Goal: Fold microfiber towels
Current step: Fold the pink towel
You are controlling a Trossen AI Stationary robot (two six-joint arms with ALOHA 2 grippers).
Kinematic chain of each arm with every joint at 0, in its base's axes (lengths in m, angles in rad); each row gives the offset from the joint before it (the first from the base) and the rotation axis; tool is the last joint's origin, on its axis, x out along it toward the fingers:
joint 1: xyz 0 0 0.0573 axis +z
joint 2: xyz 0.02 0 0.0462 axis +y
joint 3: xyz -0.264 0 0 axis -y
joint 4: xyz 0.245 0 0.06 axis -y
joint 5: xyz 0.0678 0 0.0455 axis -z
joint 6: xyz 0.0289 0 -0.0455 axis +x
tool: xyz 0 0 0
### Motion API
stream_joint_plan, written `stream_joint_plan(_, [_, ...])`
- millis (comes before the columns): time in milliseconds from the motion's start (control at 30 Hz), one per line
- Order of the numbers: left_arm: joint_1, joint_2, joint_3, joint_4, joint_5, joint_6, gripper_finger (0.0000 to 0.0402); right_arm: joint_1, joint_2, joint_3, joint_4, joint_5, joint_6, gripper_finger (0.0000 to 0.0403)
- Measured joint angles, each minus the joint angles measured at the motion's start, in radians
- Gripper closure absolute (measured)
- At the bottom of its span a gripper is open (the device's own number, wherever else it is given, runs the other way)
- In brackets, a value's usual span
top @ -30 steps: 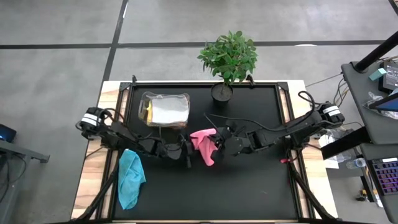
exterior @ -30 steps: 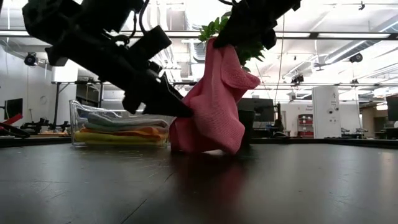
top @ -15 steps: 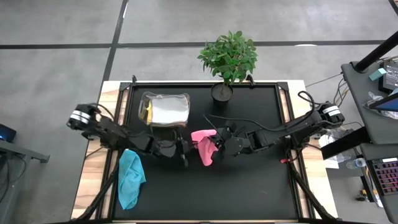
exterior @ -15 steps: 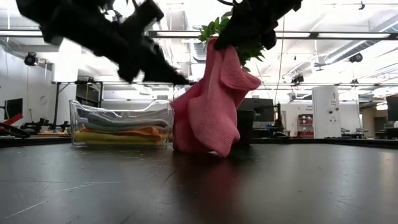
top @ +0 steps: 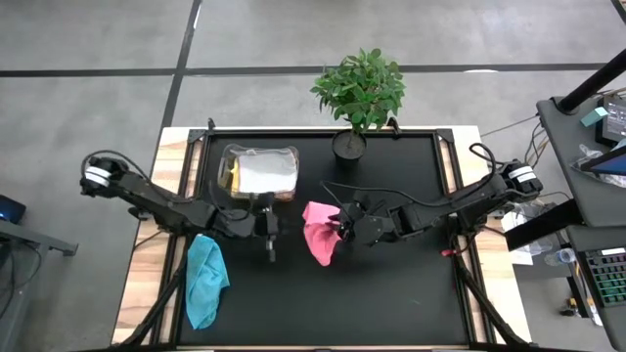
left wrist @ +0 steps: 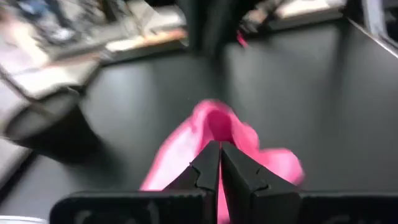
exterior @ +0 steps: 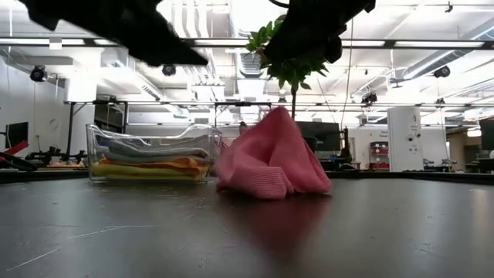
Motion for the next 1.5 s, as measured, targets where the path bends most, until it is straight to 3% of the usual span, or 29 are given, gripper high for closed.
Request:
stream_joint_plan(133, [-0.001, 0.082, -0.032, -0.004, 0.035, -0.026, 0.0384, 0.000, 0.000, -0.001, 0.004, 0.000, 0.000, 0.0324])
stream_joint_plan(300, [0.000, 0.224, -0.023, 0.092, 0.024, -0.028, 0.0324, 0.000, 0.000, -0.010, 0.007, 0.000, 0.000, 0.0323])
stream_joint_plan(533, [0.003, 0.356, 0.018, 0.138, -0.185, 0.087, 0.0240, 0.000, 0.000, -0.068, 0.011, 0.001, 0.037, 0.0339])
stream_joint_plan(667, [0.011, 0.409, 0.039, 0.140, -0.207, 0.171, 0.0217, 0.000, 0.000, -0.085, 0.011, 0.000, 0.046, 0.0339])
stream_joint_plan(933, [0.044, 0.500, 0.061, 0.137, -0.210, 0.192, 0.0215, 0.000, 0.000, -0.087, 0.012, 0.001, 0.044, 0.0339])
stream_joint_plan(1233, [0.057, 0.497, 0.089, 0.139, -0.209, 0.220, 0.0221, 0.000, 0.000, -0.087, 0.010, 0.002, 0.033, 0.0339])
stream_joint_plan(1367, [0.081, 0.497, 0.093, 0.137, -0.187, 0.209, 0.0262, 0.000, 0.000, -0.091, 0.011, 0.002, 0.033, 0.0339])
stream_joint_plan(1500, [0.095, 0.497, 0.093, 0.138, -0.132, 0.208, 0.0332, 0.000, 0.000, -0.095, 0.010, 0.002, 0.033, 0.0339])
